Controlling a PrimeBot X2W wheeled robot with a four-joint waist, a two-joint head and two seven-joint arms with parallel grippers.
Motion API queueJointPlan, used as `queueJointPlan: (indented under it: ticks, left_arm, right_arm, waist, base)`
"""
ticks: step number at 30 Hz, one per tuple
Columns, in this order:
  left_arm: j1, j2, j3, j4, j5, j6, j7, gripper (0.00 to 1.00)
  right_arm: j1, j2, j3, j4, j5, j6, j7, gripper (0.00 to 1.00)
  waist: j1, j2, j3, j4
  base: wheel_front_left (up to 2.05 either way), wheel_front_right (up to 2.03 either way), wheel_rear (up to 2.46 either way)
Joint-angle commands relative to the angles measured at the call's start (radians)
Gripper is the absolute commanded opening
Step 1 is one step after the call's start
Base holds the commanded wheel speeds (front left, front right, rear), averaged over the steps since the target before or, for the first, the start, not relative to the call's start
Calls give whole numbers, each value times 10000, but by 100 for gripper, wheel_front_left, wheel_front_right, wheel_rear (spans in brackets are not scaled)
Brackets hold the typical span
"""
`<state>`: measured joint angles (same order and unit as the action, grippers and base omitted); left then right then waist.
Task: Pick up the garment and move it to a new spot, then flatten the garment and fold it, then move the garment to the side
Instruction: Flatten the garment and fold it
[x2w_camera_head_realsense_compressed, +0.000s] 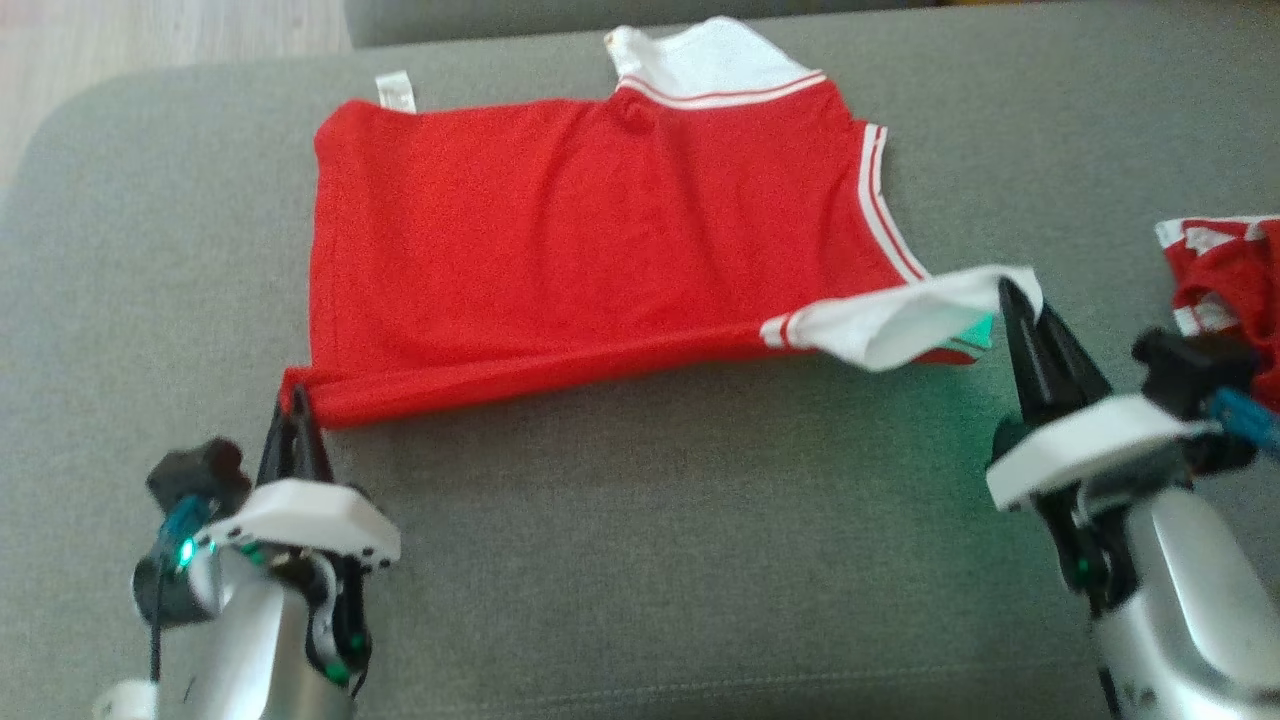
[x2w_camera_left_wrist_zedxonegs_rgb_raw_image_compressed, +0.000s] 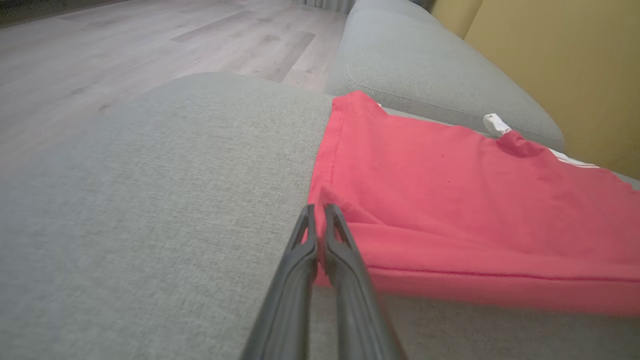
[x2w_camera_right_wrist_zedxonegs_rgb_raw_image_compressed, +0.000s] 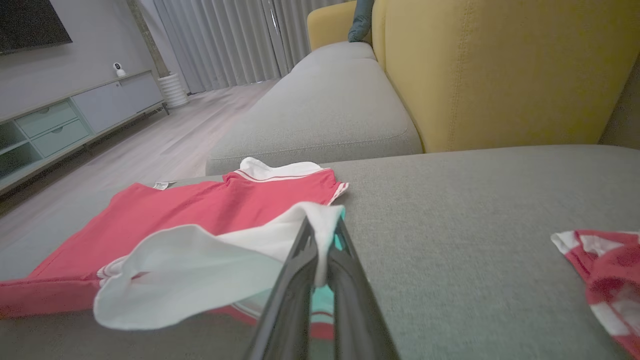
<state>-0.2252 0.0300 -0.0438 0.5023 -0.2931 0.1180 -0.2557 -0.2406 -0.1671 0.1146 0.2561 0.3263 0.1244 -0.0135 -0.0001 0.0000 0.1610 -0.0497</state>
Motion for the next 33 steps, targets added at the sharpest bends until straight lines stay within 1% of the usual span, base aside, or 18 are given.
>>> queueJointPlan:
  ticks: [1,7,8,14,20,26,27,28,29,33]
  left_arm:
    - [-642,203,187,-62,37,-47,-61,0]
    - [-1865,203,-59,579,210,-134,-61,0]
    - [-1865,203,-59,579,210,-134,-61,0]
    - [-2830,202,-14,1185,352,-211,-61,0]
    - [-3609,202,31,1491,628,-253,-61,0]
    - [-4061,202,86,1724,890,-322,-61,0]
    - [-4075,202,86,1684,881,-331,-61,7]
    - [-4070,202,55,1615,865,-376,-61,62]
    - [-4042,202,31,1569,838,-392,-61,100]
    - [-3686,202,27,1068,686,-267,-61,100]
  right_arm:
    - [-670,-127,195,2,-112,63,-153,0]
    - [-2050,-179,327,1137,-386,63,-525,0]
    - [-2050,-179,327,1137,-386,63,-525,0]
    - [-3134,-133,409,2147,-615,63,-1027,0]
    - [-4004,-104,491,3047,-828,63,-1456,0]
    - [-4621,2,497,3869,-1060,63,-1874,0]
    - [-4687,30,507,3980,-1099,63,-1943,0]
    - [-4745,72,503,4072,-1107,63,-2018,44]
    - [-4785,129,549,4139,-1082,63,-2091,100]
    - [-4744,157,608,4250,-1017,63,-2346,100]
  waist:
    - [1,0,340,101]
    - [1,0,1006,204]
    - [1,0,1006,204]
    - [1,0,1589,218]
    - [1,0,2073,253]
    - [1,0,2379,271]
    - [1,0,2407,279]
    - [1,0,2432,287]
    - [1,0,2449,297]
    - [1,0,2396,343]
  base:
    - [0,0,0]
    - [0,0,0]
    - [0,0,0]
    - [0,0,0]
    - [0,0,0]
    - [0,0,0]
    - [0,0,0]
    - [0,0,0]
    - [0,0,0]
    - [0,0,0]
